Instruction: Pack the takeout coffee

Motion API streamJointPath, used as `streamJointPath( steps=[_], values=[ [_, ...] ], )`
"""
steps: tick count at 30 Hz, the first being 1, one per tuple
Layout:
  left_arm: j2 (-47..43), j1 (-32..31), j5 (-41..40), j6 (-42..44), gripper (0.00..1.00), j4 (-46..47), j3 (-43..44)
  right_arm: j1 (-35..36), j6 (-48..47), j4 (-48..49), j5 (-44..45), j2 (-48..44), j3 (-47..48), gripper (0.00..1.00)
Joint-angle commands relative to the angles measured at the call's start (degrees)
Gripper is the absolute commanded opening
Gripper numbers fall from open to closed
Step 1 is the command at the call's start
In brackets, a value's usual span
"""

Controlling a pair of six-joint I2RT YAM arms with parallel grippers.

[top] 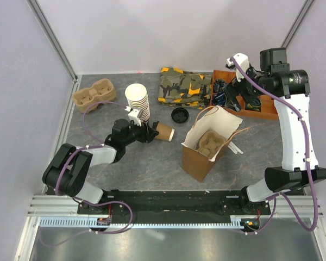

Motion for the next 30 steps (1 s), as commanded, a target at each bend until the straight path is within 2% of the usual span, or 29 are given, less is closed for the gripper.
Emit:
streamJointPath(
  steps=[1,16,19,20,25,30],
  values=[
    [0.1,0.3,0.2,-1.1,0.56,3.1,-0.6,-0.1,-0.3,-5.9,0.4,-0.3,0.6,0.98],
    [-1.7,0.2,-0.4,-0.4,0.30,1.0,-0.4,-0.1,-0.3,-5.9,0.9,-0.6,0.0,0.98],
    [-4.1,0.2,-0.5,0.4,0.23,-0.9,-0.5,-0.1,-0.4,-5.9,0.9,-0.4,-0.2,0.98],
    [-4.9,0.2,-0.6,1.2,0.18,-1.5,-0.5,0.0,-0.4,-5.9,0.9,-0.5,-0.3,0.98],
    [-12.0,0.2,-1.2,4.2,0.07,-8.3,-0.5,0.0,-0.4,-5.9,0.6,-0.5,-0.8,0.98],
    [-20.8,0.2,-2.5,13.1,0.05,-18.6,0.1,-0.1,-0.3,-5.8,-0.2,-0.1,-0.6,0.98]
  ],
)
